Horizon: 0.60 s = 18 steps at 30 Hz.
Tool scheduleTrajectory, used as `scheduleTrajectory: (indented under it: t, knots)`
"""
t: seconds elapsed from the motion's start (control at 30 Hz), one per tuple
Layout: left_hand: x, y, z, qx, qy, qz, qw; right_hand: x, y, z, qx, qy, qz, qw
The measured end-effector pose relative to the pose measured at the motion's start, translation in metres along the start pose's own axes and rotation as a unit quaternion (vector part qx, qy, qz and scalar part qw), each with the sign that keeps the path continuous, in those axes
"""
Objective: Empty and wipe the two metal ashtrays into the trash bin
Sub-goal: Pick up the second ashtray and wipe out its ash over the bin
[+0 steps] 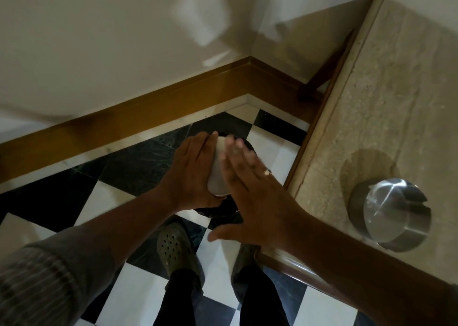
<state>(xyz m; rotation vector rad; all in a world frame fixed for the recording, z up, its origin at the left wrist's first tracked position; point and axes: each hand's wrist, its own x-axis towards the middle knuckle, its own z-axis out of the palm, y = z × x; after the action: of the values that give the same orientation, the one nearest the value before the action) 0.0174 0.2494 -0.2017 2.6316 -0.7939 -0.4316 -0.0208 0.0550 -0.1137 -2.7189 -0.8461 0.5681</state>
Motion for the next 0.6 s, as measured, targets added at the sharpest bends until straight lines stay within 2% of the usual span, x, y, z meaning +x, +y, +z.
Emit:
scheduleTrajectory:
  t: [0.03, 0.07, 0.17, 0.23, 0.33, 0.37, 0.5, 0.53, 0.6]
  knots:
    - [0.002, 0.001, -0.001, -0.006, 0.002, 0.000, 1.000, 0.001, 0.001, 0.000, -0.002, 0.021, 0.007, 1.000]
    - [0.004, 0.003, -0.004, -0.007, 0.003, -0.001, 1.000, 0.001, 0.003, 0.002, -0.011, 0.008, 0.004, 1.000]
    - [0.005, 0.008, -0.009, 0.003, 0.001, 0.014, 1.000, -0.001, 0.012, 0.017, -0.016, -0.090, -0.009, 0.996]
    - [0.002, 0.003, -0.006, 0.003, 0.006, 0.020, 1.000, 0.000, 0.012, 0.017, -0.017, -0.060, -0.015, 0.998]
    - [0.001, -0.001, -0.003, 0.006, -0.003, 0.018, 1.000, 0.005, 0.003, 0.001, -0.011, 0.064, -0.001, 0.998]
    - [0.003, -0.001, -0.005, -0.001, -0.003, 0.017, 1.000, 0.005, 0.002, 0.001, -0.012, 0.075, 0.005, 0.997]
    - [0.006, 0.005, -0.013, 0.006, -0.012, 0.021, 1.000, -0.003, 0.006, 0.020, 0.004, -0.068, 0.017, 0.998]
    - [0.003, 0.004, -0.013, 0.004, -0.009, 0.022, 1.000, -0.005, 0.006, 0.022, 0.007, -0.070, 0.016, 0.997]
    - [0.000, 0.003, -0.010, -0.010, 0.007, 0.019, 1.000, -0.006, 0.001, 0.014, 0.006, -0.008, 0.022, 1.000]
